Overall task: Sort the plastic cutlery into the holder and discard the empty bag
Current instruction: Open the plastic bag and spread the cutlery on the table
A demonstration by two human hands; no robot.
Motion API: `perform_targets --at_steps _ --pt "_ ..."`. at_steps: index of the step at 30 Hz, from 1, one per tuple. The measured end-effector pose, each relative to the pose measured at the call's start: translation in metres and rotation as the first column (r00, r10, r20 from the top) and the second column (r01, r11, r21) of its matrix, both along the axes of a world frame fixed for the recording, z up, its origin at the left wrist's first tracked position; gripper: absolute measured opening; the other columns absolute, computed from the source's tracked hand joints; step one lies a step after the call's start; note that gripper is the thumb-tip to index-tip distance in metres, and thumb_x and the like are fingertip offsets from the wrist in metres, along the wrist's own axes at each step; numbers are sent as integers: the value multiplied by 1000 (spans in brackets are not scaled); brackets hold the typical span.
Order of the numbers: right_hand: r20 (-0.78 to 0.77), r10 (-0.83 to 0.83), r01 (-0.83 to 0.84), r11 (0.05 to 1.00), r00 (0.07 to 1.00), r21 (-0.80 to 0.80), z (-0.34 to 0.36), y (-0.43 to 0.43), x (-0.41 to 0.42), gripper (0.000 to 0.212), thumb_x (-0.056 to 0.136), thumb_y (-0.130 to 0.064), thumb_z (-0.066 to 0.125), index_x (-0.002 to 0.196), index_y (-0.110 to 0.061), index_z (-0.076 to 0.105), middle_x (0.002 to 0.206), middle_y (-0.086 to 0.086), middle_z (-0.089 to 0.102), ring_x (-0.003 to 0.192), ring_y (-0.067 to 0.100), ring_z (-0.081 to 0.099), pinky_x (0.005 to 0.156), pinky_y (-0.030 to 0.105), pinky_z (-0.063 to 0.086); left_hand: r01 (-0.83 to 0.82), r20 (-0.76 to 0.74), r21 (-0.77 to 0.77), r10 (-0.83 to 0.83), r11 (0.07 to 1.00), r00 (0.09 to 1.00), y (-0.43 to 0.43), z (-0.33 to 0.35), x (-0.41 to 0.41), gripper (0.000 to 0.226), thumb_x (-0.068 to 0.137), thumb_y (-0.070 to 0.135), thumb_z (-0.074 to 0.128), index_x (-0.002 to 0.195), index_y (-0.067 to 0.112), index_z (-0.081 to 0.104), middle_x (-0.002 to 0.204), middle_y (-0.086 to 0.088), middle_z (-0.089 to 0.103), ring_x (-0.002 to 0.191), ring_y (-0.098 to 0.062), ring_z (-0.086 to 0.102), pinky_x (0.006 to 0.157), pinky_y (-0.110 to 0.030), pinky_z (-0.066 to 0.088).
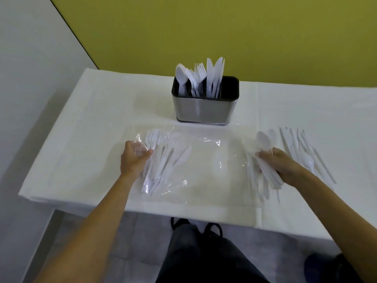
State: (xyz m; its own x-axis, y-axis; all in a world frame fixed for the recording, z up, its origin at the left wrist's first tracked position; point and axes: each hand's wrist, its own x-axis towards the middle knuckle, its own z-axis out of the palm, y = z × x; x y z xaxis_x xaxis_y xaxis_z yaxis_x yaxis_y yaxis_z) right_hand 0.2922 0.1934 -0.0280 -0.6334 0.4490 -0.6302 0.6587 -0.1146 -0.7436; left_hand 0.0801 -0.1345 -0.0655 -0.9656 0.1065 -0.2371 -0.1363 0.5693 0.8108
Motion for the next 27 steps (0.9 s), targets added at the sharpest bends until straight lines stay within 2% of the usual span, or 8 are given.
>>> perform_targets --at_steps 3,6,12,15,18,21,24,27 --pt "3 -80 75 952 997 296 -5 18 17 29 87 -31 61 93 -3 59 85 12 67 77 29 64 69 36 52 8 -6 7 -8 1000 1000 3 1 -2 37 78 17 77 102 15 48 81 12 58 76 -6 55 73 -22 39" --pt "81 -170 109 864 982 491 -10 27 30 44 85 -39 63 106 -2 51 97 9 57 89 28 56 72 33 40 7 -5 13 -7 1000 1000 2 -4 3 38 77 18 77 102 17 49 82 11 58 82 -15 56 80 -27 42" --pt "-31 -201 174 749 979 640 -13 40 36 53 90 -29 62 128 3 43 116 20 59 105 33 57 71 21 32 2 -15 19 -2 1000 1000 2 -5 4 39 77 18 77 103 16 49 88 4 59 81 -15 56 80 -27 42" --pt "-76 -169 175 705 983 687 -13 46 40 58 86 -30 66 131 -2 41 123 20 54 113 36 52 83 29 38 -9 -10 20 10 1000 1000 1 -9 3 39 76 19 79 102 17 50 89 5 58 84 -18 56 87 -35 46" --pt "-60 -106 110 570 993 814 -15 42 46 61 86 -24 65 138 -5 37 135 19 44 120 37 44 97 43 37 -7 -1 12 7 1000 1000 0 -10 1 40 75 21 79 103 16 50 87 7 59 86 -20 57 90 -38 47" --pt "-115 8 98 462 993 882 -14 21 47 45 87 -13 64 128 -2 49 131 17 50 117 35 48 95 41 39 -4 16 5 4 1000 1000 0 -8 2 42 75 23 79 104 14 51 93 2 61 90 -22 60 90 -39 48" --pt "-220 188 37 676 957 736 -12 -3 35 17 86 -5 65 102 -11 66 102 6 66 92 19 62 76 22 46 -4 52 9 4 1000 999 0 -6 -1 43 74 24 80 105 16 51 92 1 62 93 -24 61 90 -37 48" --pt "-198 231 -136 905 952 403 -13 -17 17 22 81 0 68 90 -21 68 94 1 72 82 9 68 79 30 54 -43 137 22 40 999 990 1 1 -6 48 74 22 80 112 19 52 97 -4 61 92 -22 59 85 -31 47"
